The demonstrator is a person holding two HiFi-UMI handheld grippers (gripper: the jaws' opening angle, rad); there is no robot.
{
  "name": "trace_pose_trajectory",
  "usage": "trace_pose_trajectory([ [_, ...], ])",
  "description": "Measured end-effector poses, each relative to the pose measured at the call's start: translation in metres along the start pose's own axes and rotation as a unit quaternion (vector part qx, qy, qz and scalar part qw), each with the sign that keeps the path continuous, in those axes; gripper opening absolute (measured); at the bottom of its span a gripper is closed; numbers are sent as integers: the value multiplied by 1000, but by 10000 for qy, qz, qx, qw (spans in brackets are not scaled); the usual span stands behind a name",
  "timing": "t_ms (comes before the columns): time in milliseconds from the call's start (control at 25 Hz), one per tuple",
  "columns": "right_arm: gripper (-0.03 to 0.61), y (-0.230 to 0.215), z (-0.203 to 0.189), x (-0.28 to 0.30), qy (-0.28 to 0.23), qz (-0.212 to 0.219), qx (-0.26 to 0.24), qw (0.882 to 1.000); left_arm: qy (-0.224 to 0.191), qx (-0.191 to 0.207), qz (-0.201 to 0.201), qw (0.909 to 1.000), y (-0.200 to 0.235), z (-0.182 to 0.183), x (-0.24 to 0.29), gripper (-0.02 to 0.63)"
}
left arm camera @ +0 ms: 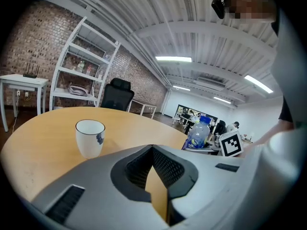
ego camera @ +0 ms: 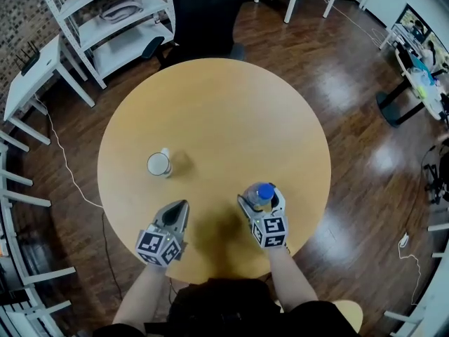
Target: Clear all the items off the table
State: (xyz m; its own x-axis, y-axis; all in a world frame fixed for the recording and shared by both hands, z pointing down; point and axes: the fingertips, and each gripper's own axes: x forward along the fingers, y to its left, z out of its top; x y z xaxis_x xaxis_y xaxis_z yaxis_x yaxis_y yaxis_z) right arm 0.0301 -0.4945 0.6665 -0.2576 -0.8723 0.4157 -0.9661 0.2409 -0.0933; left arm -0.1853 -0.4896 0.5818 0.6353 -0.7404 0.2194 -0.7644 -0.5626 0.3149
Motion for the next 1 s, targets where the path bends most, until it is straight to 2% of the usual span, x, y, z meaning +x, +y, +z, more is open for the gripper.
trace_pose_trajectory([
  [400, 477, 13, 18, -39, -85, -42, -319, 9994, -498, 139, -170, 9985, -6, 38, -15, 0],
  [560, 476, 23, 43, -67, -428, -286, -354, 9980, -716, 246, -422, 9962, -13, 56, -31, 0],
  [680, 402, 35, 61, -96, -835, -560, -238, 9946, -871, 330, -566, 9940, -13, 66, -52, 0],
  [720, 344, 40, 67, -106, -986, -628, -188, 9930, -914, 340, -580, 9935, -12, 68, -60, 0],
  [760, 318, 46, 72, -116, -1126, -673, -157, 9912, -953, 341, -585, 9931, -10, 70, -68, 0],
  [1000, 310, 73, 98, -167, -1843, -746, -45, 9800, -1098, 390, -700, 9907, -19, 69, -105, 0],
])
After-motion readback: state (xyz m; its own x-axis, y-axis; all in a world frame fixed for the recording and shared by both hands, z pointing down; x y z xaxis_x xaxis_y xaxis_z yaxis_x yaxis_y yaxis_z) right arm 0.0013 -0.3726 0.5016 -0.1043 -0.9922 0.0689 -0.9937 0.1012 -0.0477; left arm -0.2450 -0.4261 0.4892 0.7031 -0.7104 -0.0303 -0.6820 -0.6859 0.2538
